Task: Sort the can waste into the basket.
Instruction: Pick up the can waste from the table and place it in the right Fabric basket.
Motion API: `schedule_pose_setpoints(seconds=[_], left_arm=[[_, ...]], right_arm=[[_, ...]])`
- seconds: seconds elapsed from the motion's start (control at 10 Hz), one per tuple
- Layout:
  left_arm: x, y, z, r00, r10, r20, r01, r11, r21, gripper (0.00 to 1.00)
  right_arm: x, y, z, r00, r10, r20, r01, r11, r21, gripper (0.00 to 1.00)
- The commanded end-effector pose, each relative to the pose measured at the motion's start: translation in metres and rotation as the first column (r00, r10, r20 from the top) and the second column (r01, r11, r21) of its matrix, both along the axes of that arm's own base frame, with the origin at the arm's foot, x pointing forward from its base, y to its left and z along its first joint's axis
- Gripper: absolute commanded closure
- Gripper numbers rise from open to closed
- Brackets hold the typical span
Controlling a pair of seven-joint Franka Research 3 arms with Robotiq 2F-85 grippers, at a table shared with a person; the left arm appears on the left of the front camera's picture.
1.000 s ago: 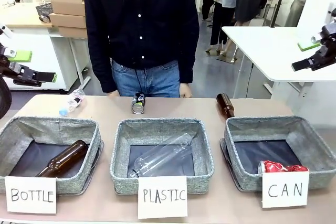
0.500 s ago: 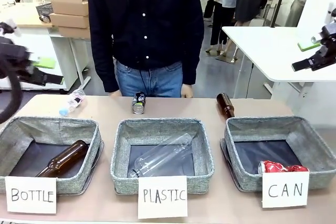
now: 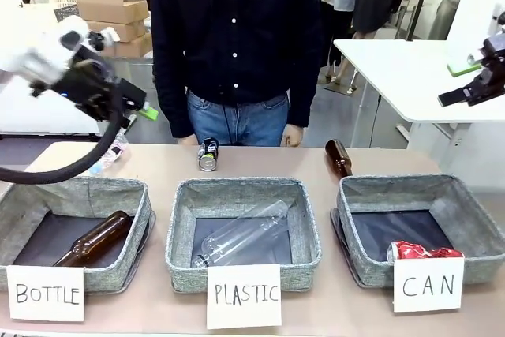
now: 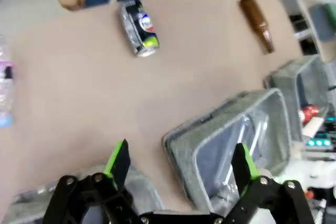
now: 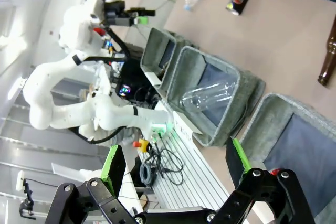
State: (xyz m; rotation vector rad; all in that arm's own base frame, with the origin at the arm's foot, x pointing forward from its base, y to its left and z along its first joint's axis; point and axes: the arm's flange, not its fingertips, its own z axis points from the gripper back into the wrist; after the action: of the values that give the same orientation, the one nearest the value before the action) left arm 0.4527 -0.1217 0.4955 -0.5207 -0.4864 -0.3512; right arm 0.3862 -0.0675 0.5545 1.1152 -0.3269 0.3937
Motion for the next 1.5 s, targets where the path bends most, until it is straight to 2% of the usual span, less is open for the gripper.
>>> schedule_pose_setpoints(seconds=[0.0,0.2,0.3,0.4,0.5,0.7,0.9,1.0,1.1,1.2,1.4], left_arm=[[-0.015,0.023,0.007,1.000,-0.025,-0.003,0.025,0.999,-0.047,0.00],[-0.015,0.023,0.007,1.000,-0.025,-0.003,0.025,0.999,-0.047,0.00],[0.001,0.003,-0.001,1.000,-0.004,-0.004,0.004,1.000,-0.023,0.00],[0.025,-0.014,-0.002,0.986,0.158,-0.053,-0.159,0.987,-0.021,0.00],[0.057,-0.032,-0.006,0.960,0.265,-0.092,-0.264,0.964,0.021,0.00],[0.122,-0.079,-0.020,0.917,0.359,-0.172,-0.344,0.932,0.112,0.00],[0.164,-0.122,-0.047,0.891,0.411,-0.194,-0.374,0.906,0.198,0.00],[0.179,-0.140,-0.064,0.884,0.402,-0.239,-0.350,0.907,0.232,0.00],[0.195,-0.156,-0.084,0.859,0.435,-0.272,-0.371,0.893,0.256,0.00],[0.207,-0.165,-0.105,0.847,0.435,-0.307,-0.367,0.895,0.255,0.00],[0.226,-0.175,-0.144,0.810,0.481,-0.336,-0.377,0.865,0.331,0.00]], right_arm=[[0.000,-0.001,0.000,1.000,0.008,0.021,-0.008,1.000,-0.009,0.00],[0.000,-0.001,0.000,1.000,0.008,0.021,-0.008,1.000,-0.009,0.00],[0.000,-0.001,0.000,1.000,0.008,0.021,-0.008,1.000,-0.009,0.00],[0.000,-0.001,0.000,1.000,0.008,0.021,-0.008,1.000,-0.009,0.00],[0.000,-0.001,0.000,1.000,0.008,0.021,-0.008,1.000,-0.009,0.00],[0.000,-0.001,0.000,1.000,0.008,0.021,-0.008,1.000,-0.009,0.00],[0.000,-0.001,0.000,1.000,0.008,0.021,-0.008,1.000,-0.009,0.00],[0.000,-0.001,0.000,1.000,0.008,0.021,-0.008,1.000,-0.009,0.00],[0.000,-0.001,0.000,1.000,0.008,0.021,-0.008,1.000,-0.009,0.00],[0.000,-0.001,0.000,1.000,0.008,0.021,-0.008,1.000,-0.009,0.00],[0.000,-0.001,0.000,1.000,0.008,0.021,-0.008,1.000,-0.009,0.00]])
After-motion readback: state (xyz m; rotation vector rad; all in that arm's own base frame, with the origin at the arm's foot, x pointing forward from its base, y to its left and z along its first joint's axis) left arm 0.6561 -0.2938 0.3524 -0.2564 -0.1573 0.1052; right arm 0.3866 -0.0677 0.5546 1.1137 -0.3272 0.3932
